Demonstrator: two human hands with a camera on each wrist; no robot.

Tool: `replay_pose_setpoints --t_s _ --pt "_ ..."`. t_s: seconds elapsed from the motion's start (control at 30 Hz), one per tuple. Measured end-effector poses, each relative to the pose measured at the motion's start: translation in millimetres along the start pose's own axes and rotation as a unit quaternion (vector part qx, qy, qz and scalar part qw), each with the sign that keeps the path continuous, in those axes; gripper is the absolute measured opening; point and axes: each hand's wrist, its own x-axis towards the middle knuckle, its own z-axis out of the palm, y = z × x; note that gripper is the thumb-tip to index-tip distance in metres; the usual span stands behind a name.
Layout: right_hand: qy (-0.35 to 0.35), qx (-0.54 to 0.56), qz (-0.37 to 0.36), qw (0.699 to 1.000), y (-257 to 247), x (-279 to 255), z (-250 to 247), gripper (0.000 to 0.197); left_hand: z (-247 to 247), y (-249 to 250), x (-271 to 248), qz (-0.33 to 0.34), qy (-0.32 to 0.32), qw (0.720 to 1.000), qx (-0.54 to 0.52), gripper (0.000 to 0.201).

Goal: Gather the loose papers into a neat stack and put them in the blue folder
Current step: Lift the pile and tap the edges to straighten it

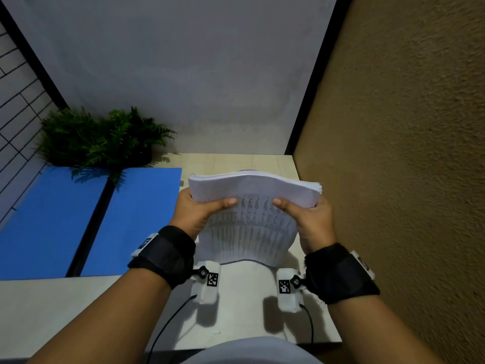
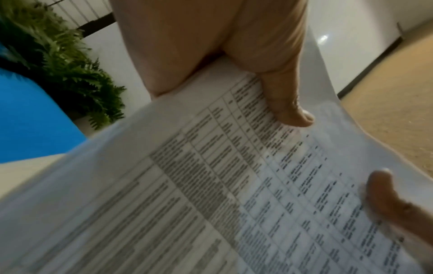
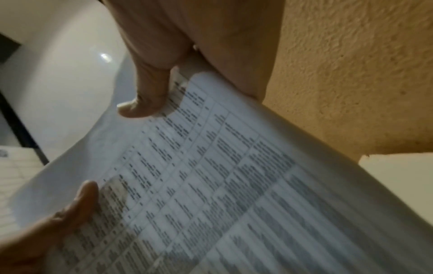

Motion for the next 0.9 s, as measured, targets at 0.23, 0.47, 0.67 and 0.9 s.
replay_pose_setpoints --t_s 0.23,0.47,0.67,0.9 --pt "0.054 -0.239 -0.248 0.937 8 -20 4 0.051 -3 -7 -6 0.003 -0.019 1.000 0.004 0.059" --pt "0.035 -0.262 -0.219 0.939 9 -16 9 0.041 -5 -22 -9 -0.036 -0.016 0.999 0.005 0.046" --pt "0.042 -0.257 -0.222 0.940 0 -5 10 0.039 -3 -22 -10 -0.031 -0.037 0.999 -0.008 0.047" --pt "0.020 -0.172 -0.120 0.977 11 -9 10 0.098 3 -25 -4 -0.039 -0.005 0.999 0.007 0.026"
